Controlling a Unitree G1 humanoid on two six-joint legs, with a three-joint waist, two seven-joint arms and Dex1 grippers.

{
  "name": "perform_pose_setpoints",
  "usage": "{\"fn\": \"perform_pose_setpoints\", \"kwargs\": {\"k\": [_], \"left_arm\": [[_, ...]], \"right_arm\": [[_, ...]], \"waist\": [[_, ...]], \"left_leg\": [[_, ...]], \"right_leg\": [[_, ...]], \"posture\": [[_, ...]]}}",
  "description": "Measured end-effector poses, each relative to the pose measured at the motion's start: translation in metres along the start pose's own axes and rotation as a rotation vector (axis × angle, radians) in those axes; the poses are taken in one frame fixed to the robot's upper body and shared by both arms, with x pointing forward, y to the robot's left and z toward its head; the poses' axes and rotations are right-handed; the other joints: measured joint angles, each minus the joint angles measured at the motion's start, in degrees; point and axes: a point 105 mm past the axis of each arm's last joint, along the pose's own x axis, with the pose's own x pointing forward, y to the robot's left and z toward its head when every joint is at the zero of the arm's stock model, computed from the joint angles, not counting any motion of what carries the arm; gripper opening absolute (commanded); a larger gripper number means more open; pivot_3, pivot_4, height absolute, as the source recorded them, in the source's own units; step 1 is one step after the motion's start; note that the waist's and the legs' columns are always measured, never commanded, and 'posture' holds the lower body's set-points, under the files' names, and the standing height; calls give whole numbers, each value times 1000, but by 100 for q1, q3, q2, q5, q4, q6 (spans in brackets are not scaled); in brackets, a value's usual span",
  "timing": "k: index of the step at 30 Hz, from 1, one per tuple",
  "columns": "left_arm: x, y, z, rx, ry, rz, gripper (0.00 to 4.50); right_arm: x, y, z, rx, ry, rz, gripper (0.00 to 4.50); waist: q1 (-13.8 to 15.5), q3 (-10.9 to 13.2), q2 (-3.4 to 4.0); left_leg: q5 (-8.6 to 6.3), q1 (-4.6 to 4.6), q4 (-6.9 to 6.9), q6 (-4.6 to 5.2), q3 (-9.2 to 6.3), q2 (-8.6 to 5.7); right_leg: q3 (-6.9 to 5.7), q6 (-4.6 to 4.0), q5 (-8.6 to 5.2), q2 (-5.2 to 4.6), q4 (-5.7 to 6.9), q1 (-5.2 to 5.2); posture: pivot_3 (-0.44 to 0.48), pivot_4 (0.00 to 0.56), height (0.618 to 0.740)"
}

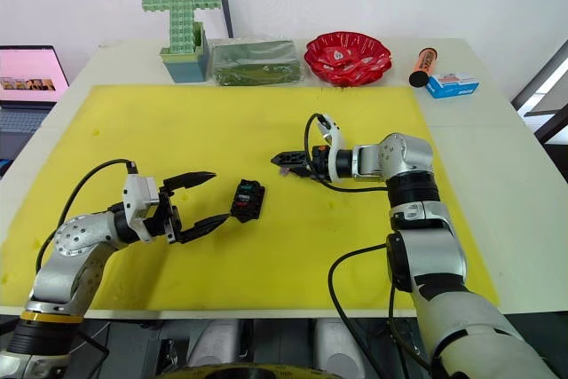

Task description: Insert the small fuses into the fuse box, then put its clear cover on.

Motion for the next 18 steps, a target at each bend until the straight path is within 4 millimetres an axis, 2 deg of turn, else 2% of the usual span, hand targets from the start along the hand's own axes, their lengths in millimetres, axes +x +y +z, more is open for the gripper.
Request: {"fn": "perform_pose_setpoints", "kwargs": {"k": [1, 4, 9, 18], "left_arm": [[0, -1, 0, 1, 0, 1, 4500], [0, -1, 2, 4, -2, 3, 4500], [-1, -3, 0, -2, 1, 6, 4500], [-2, -3, -5, -12, 2, 9, 4500]], "right_arm": [[1, -1, -1, -3, 6, -1, 4219], [2, -3, -2, -14, 18, -6, 3560], [3, -10, -6, -24, 42, -31, 1781], [7, -17, -3, -5, 26, -42, 1781]], "waist": [[0, 0, 0], [0, 0, -1], [0, 0, 0], [-11, -1, -2]], "left_leg": [[0, 0, 0, 0, 0, 0], [0, 1, -1, 0, 0, 0], [0, 1, -3, 0, 0, 0], [0, 4, -2, 0, 1, 0]], "right_leg": [[0, 0, 0, 0, 0, 0], [0, 0, 0, 0, 0, 0], [0, 0, 0, 0, 0, -1], [0, 0, 0, 1, 1, 1]], "posture": [[0, 150, 740], [0, 150, 740], [0, 150, 740], [0, 150, 740]]}}
